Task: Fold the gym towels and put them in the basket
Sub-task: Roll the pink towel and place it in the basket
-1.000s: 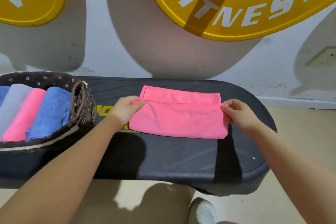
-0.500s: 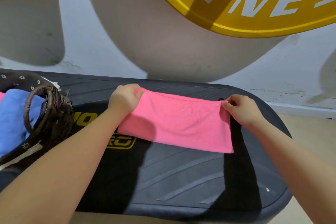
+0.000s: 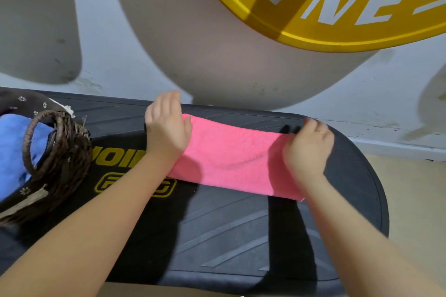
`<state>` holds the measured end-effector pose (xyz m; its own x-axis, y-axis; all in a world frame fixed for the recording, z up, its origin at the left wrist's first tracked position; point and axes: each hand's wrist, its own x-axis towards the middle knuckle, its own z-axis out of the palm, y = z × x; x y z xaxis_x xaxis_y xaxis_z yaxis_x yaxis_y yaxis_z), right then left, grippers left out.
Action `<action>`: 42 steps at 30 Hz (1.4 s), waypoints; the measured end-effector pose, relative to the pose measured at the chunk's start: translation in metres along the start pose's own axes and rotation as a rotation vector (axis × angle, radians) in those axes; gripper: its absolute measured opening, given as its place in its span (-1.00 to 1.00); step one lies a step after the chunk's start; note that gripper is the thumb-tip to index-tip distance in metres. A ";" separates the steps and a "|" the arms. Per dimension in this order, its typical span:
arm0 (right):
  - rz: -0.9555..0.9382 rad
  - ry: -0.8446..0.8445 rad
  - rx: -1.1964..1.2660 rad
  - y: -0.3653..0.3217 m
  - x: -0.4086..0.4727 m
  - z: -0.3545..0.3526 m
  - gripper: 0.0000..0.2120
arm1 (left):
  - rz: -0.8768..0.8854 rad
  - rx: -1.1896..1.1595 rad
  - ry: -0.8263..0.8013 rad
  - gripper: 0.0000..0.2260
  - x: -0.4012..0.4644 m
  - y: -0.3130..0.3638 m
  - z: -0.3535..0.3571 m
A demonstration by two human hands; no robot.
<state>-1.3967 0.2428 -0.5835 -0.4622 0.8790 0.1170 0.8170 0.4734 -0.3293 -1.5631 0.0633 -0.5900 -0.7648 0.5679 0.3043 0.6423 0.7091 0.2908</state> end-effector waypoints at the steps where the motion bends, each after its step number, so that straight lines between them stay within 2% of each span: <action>1: -0.170 0.048 0.047 -0.012 -0.012 0.004 -0.55 | 0.136 -0.021 0.053 -0.58 -0.006 0.005 0.002; 2: -0.344 0.040 0.126 -0.026 -0.024 0.010 -0.52 | 0.256 -0.015 0.038 -0.58 -0.013 0.009 0.007; 4: -0.606 -0.236 0.205 -0.052 -0.049 0.024 -0.44 | 0.347 0.042 -0.181 -0.55 -0.030 0.016 0.021; 6: -0.655 -0.531 0.131 -0.059 -0.063 0.032 -0.36 | 0.295 0.127 -0.421 -0.50 -0.045 0.012 0.029; 7: -0.639 -0.564 0.049 -0.052 -0.063 0.037 -0.32 | 0.250 0.162 -0.478 -0.45 -0.050 0.009 0.028; 9: -0.615 -0.499 -0.106 -0.031 -0.058 0.039 -0.23 | 0.125 0.164 -0.516 -0.28 -0.055 0.006 0.020; 11: -0.534 -0.459 -0.177 -0.010 -0.052 0.033 -0.19 | 0.048 0.178 -0.508 -0.18 -0.058 0.000 0.012; 13: -0.445 -0.449 -0.208 0.007 -0.048 0.025 -0.20 | 0.035 0.190 -0.500 -0.16 -0.059 -0.008 0.008; 17: -0.234 -0.444 -0.185 0.032 -0.049 0.009 -0.43 | 0.061 0.186 -0.456 -0.15 -0.057 -0.009 0.005; 20: -0.165 -0.473 -0.158 0.033 -0.050 0.002 -0.47 | 0.012 0.209 -0.549 -0.12 -0.060 -0.006 0.003; 22: -0.145 -0.481 -0.062 0.027 -0.048 -0.006 -0.48 | -0.001 0.239 -0.590 -0.14 -0.055 -0.002 -0.001; 24: -0.081 -0.402 0.117 0.020 -0.049 -0.017 -0.57 | -0.014 0.275 -0.601 -0.15 -0.050 0.005 -0.005; 27: 0.066 -0.288 0.259 0.016 -0.052 -0.029 -0.62 | 0.041 0.271 -0.474 -0.11 -0.040 0.018 -0.008; 29: 0.165 -0.318 0.311 0.019 -0.051 -0.031 -0.64 | 0.107 0.201 -0.449 -0.22 -0.033 0.021 -0.003; 31: 0.257 -0.360 0.355 0.022 -0.050 -0.029 -0.66 | 0.090 0.145 -0.540 -0.34 -0.027 0.020 0.004; 34: 0.340 -0.380 0.388 0.027 -0.047 -0.025 -0.67 | 0.024 0.128 -0.665 -0.29 -0.023 0.017 0.011; 36: 0.378 -0.385 0.415 0.028 -0.044 -0.024 -0.74 | 0.029 0.141 -0.643 -0.26 -0.023 0.017 0.014; 38: 0.468 -0.398 0.537 0.028 -0.040 -0.022 -0.90 | 0.162 0.176 -0.541 -0.27 -0.025 0.022 0.014; 40: 0.571 -0.440 0.745 0.028 -0.036 -0.025 -0.84 | 0.389 0.161 -0.491 -0.24 -0.029 0.033 0.013; 42: 0.649 -0.492 0.881 0.025 -0.034 -0.031 -0.83 | 0.535 0.109 -0.549 -0.24 -0.036 0.047 0.013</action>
<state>-1.3496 0.2265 -0.5670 -0.2902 0.7328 -0.6155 0.5182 -0.4204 -0.7448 -1.5057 0.0817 -0.5991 -0.2859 0.9503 -0.1236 0.9445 0.3012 0.1313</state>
